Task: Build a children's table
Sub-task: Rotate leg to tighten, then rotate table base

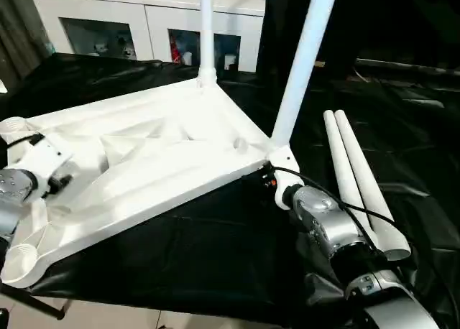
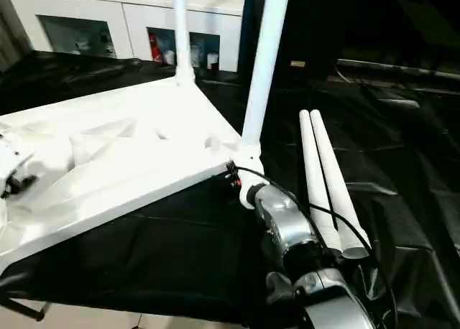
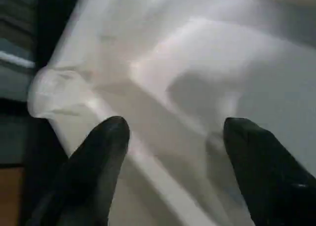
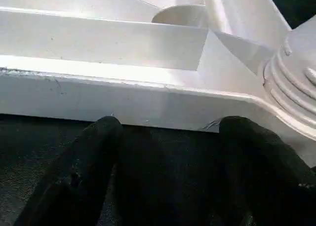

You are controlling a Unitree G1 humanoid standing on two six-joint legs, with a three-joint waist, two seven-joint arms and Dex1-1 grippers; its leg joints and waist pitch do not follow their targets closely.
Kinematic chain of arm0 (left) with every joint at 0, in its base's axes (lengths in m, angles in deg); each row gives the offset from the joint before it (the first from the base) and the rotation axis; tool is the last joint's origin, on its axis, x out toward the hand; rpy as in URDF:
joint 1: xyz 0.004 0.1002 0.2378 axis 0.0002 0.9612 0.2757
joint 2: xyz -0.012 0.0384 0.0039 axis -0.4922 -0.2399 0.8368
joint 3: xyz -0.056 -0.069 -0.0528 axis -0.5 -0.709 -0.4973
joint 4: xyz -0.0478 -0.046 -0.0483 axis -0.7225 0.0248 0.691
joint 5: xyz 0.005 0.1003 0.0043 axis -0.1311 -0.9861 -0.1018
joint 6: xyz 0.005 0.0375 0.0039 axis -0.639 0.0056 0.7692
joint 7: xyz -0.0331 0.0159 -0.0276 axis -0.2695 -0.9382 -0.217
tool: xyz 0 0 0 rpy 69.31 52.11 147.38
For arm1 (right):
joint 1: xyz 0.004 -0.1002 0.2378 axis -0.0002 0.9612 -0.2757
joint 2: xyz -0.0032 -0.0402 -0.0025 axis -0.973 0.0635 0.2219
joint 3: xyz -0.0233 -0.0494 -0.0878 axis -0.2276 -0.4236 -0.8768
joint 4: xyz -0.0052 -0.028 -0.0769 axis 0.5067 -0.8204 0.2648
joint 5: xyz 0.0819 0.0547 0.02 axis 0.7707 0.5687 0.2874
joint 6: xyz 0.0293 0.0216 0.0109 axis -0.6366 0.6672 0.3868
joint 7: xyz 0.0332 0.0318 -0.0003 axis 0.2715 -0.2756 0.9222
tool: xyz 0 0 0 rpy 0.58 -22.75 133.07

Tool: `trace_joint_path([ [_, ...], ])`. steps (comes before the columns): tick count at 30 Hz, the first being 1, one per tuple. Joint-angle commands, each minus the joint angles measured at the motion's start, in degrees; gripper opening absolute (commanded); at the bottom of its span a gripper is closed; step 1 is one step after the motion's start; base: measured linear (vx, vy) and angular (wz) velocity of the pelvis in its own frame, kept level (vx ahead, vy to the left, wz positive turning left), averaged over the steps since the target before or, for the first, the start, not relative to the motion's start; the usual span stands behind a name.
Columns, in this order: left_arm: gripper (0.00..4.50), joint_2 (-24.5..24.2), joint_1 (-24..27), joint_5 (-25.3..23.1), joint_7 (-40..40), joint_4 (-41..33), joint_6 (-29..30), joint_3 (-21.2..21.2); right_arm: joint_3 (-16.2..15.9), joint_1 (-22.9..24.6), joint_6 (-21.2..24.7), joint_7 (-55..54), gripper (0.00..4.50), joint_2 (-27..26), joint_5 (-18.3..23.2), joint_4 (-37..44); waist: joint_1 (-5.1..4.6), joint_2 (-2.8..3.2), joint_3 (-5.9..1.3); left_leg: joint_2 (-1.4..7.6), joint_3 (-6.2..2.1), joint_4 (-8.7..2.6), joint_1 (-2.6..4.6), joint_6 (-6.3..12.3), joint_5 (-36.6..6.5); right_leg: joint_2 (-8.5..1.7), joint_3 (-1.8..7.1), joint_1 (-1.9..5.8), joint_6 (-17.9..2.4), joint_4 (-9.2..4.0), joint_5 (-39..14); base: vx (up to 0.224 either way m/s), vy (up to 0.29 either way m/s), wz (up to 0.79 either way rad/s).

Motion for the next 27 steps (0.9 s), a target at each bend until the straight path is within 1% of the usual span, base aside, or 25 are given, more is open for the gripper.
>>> trace_joint_path([
  [1,3.74,-1.48,-1.27,-0.52,-2.33,0.80,0.07,-1.46,0.88,-1.05,-1.08,-0.46,3.63,0.29,-0.51,-1.00,-0.03,1.47,-3.72,1.21,-0.09,-3.87,0.24,0.98,-4.64,-3.84,3.62,3.69,-14.30,-2.68,0.61,0.000,0.000,0.00],
  [2,3.92,-1.97,-1.70,-0.62,-3.83,1.81,-0.13,-2.09,0.86,-1.11,-1.28,-0.40,3.63,0.36,-0.58,-1.42,-0.05,1.39,-3.71,1.19,-0.11,-3.87,0.22,1.02,-4.89,-3.81,3.61,3.72,-14.03,-2.68,0.11,0.000,0.000,0.00],
  [3,4.04,-2.05,-1.79,-0.65,-4.10,2.02,-0.17,-2.19,0.86,-1.13,-1.32,-0.39,3.63,0.37,-0.58,-1.51,-0.06,1.44,-3.74,1.16,-0.14,-3.85,0.16,1.00,-4.88,-3.81,3.61,3.79,-13.86,-2.65,-0.03,0.000,0.000,0.00],
  [5,4.19,-2.76,-2.10,-1.48,-5.75,3.26,-0.63,-2.16,0.89,-1.40,-1.78,-0.40,3.63,0.45,-0.66,-2.23,-0.12,1.42,-3.79,1.18,-0.16,-3.80,0.21,1.06,-4.45,-3.82,3.61,3.75,-13.62,-2.67,0.02,0.000,0.000,0.00],
  [8,4.19,-3.14,-2.13,-1.90,-6.17,4.31,-1.57,-1.80,0.96,-1.64,-2.17,-0.43,3.63,0.54,-0.73,-2.85,-0.10,1.59,-3.82,1.20,-0.14,-3.77,0.31,1.12,-4.35,-3.84,3.60,3.62,-13.93,-2.61,0.26,0.000,0.000,0.00],
  [9,4.04,-1.68,-2.04,0.21,-4.17,4.71,-4.08,-2.03,1.13,-2.01,-2.88,-0.37,3.63,0.56,-0.83,-3.85,-0.01,1.44,-3.80,1.20,-0.11,-3.78,0.25,1.15,-4.53,-3.90,3.62,3.65,-14.13,-2.71,0.08,0.000,0.000,0.00],
  [11,3.85,-0.69,-2.03,1.34,-2.81,4.57,-5.58,-1.97,1.17,-2.20,-3.24,-0.35,3.63,0.56,-0.91,-4.35,0.10,1.58,-3.80,1.28,-0.13,-3.81,0.30,0.90,-4.73,-4.01,3.63,3.58,-14.43,-2.70,0.01,0.000,0.000,0.00],
  [12,3.82,1.48,-2.30,3.85,-0.26,4.03,-6.68,-2.27,1.24,-2.49,-3.72,-0.32,3.63,0.55,-1.05,-5.04,0.24,1.54,-3.79,1.31,0.02,-3.77,0.51,0.62,-5.46,-3.97,3.66,3.41,-14.68,-2.74,-0.32,0.000,0.000,0.00],
  [13,3.82,2.34,-2.55,4.40,0.73,3.83,-7.90,-1.94,1.24,-2.57,-3.78,-0.31,3.63,0.56,-1.08,-5.14,0.43,1.55,-3.72,1.31,0.06,-3.82,0.47,0.31,-5.97,-4.03,3.69,3.43,-14.96,-2.76,-0.64,0.000,0.000,0.00],
  [16,3.42,4.30,-3.94,4.87,1.01,4.45,-8.53,-1.45,1.22,-2.77,-3.99,-0.15,3.63,0.64,-1.14,-5.40,0.46,1.51,-3.83,1.30,-0.04,-3.74,0.22,0.14,-6.06,-4.04,3.68,3.67,-14.67,-2.54,0.17,0.000,0.000,0.00],
  [17,3.37,4.34,-4.18,4.61,1.19,4.81,-8.99,-1.06,1.21,-2.83,-4.10,-0.13,3.63,0.65,-1.15,-5.53,0.39,1.48,-3.86,1.27,-0.10,-3.75,0.14,0.25,-6.14,-4.04,3.65,3.74,-14.37,-2.58,-0.01,0.000,0.000,0.00],
  [18,3.37,4.02,-4.84,3.17,1.77,6.27,-10.26,0.54,1.18,-3.03,-4.39,-0.05,3.63,0.72,-1.21,-5.91,0.36,1.55,-3.86,1.24,-0.12,-3.73,0.13,0.30,-6.19,-4.03,3.64,3.76,-14.18,-2.58,-0.20,0.000,0.000,0.00],
  [19,3.37,3.83,-5.17,2.41,1.93,7.06,-10.64,1.27,1.17,-3.12,-4.51,-0.01,3.63,0.75,-1.24,-6.09,0.23,1.40,-3.81,1.12,-0.14,-3.76,0.07,0.42,-6.55,-3.96,3.64,3.85,-13.60,-2.74,-1.39,0.000,0.000,0.00],
  [22,2.98,2.89,-5.92,-0.55,3.24,9.76,-10.53,4.06,1.21,-3.32,-4.79,0.05,3.63,0.80,-1.35,-6.50,-0.06,1.42,-3.74,1.16,-0.26,-3.80,0.04,0.28,-7.06,-3.97,3.62,3.79,-12.79,-2.93,-3.56,0.000,0.000,0.00],
  [24,2.98,2.13,-6.27,-2.39,4.03,11.56,-10.87,5.82,1.35,-3.61,-5.20,0.09,3.63,0.78,-1.46,-7.12,-0.21,1.51,-3.74,1.22,-0.28,-3.75,0.02,0.30,-6.65,-4.06,3.70,3.74,-12.97,-2.85,-3.42,0.000,0.000,0.00],
  [27,2.53,1.24,-6.80,-4.25,4.56,14.15,-11.35,7.71,1.42,-3.84,-5.67,0.15,3.63,0.74,-1.62,-7.69,-0.27,1.66,-3.78,1.28,-0.25,-3.74,0.23,0.37,-6.62,-3.98,3.69,3.53,-13.21,-2.86,-2.71,0.000,0.000,0.00],
])
